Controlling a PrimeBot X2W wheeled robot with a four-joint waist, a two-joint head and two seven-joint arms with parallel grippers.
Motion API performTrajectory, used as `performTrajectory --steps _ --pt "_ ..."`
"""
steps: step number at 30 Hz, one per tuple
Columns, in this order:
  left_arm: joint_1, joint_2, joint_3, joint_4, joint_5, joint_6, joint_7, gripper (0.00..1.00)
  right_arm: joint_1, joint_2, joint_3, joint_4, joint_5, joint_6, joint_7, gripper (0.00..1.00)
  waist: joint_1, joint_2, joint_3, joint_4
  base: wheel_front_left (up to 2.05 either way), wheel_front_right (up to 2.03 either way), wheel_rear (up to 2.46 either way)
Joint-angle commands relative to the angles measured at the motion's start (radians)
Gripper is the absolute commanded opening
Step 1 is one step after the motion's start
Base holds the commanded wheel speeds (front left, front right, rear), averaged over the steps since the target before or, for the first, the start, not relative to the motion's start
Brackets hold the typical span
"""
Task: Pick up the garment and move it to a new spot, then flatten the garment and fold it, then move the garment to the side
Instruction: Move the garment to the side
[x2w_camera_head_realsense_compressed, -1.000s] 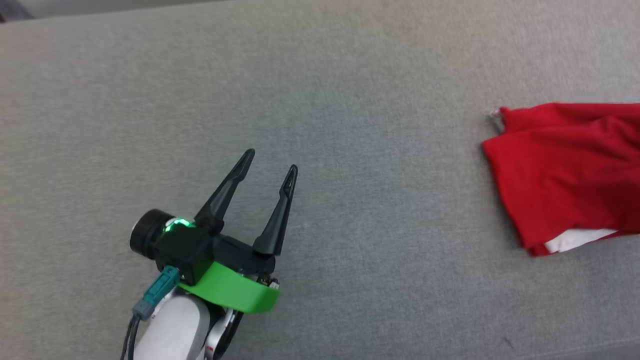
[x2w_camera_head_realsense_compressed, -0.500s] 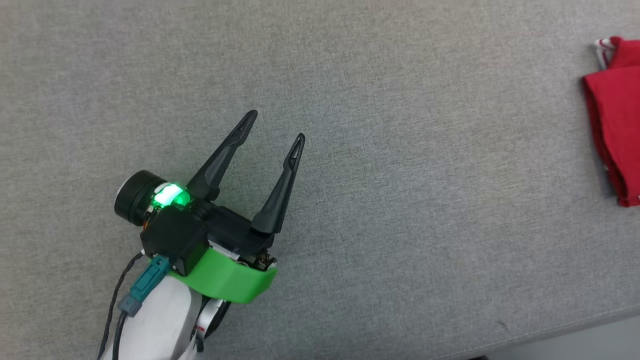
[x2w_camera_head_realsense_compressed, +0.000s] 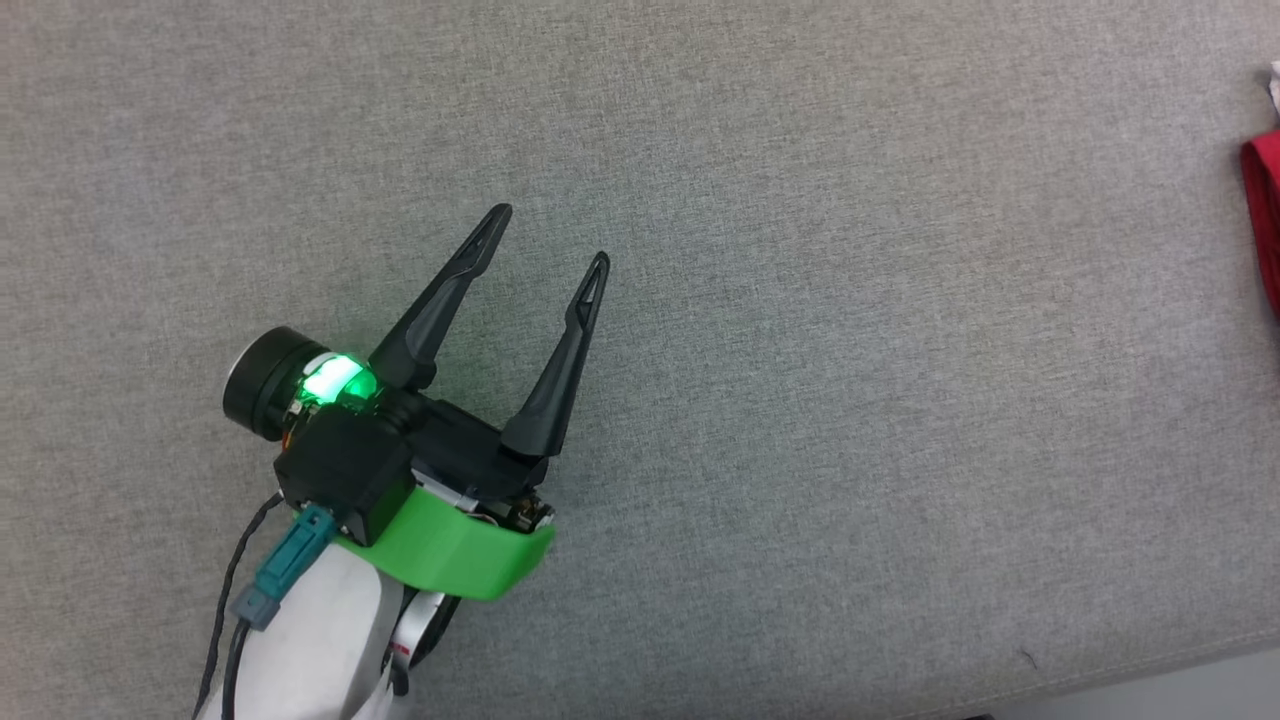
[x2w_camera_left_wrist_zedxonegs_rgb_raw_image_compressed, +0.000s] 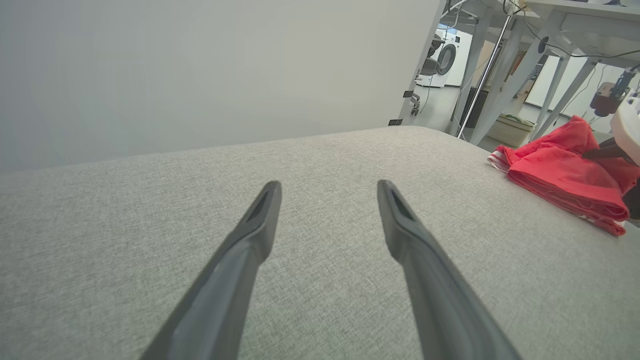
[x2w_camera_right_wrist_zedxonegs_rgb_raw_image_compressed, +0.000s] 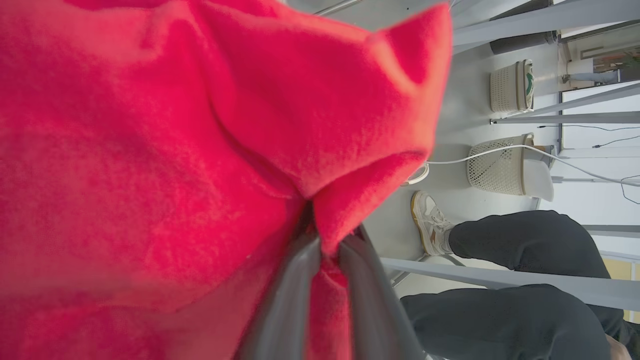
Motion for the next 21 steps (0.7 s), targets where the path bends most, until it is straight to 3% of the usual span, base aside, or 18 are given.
performTrajectory --steps 1,11,21 --pt "-0.019 -0.008 0.0 0.001 -0.002 -0.003 -0.006 1.0 -0.019 0.006 -0.014 0.017 -0.014 -0.002 -0.009 1.0 -0.0001 -0.0001 -0.015 0.007 0.0 0.0 0.0" --pt "0.021 -0.07 0.019 0.057 -0.028 -0.003 -0.006 1.0 -0.026 0.038 -0.013 0.01 -0.016 -0.002 -0.095 1.0 -0.0001 -0.0001 -0.172 0.045 0.0 0.0 0.0" --pt "0.164 -0.139 0.113 0.145 -0.025 -0.003 -0.006 1.0 0.125 0.222 -0.052 -0.232 0.15 -0.002 -0.24 1.0 -0.0001 -0.0001 -0.407 0.098 0.0 0.0 0.0"
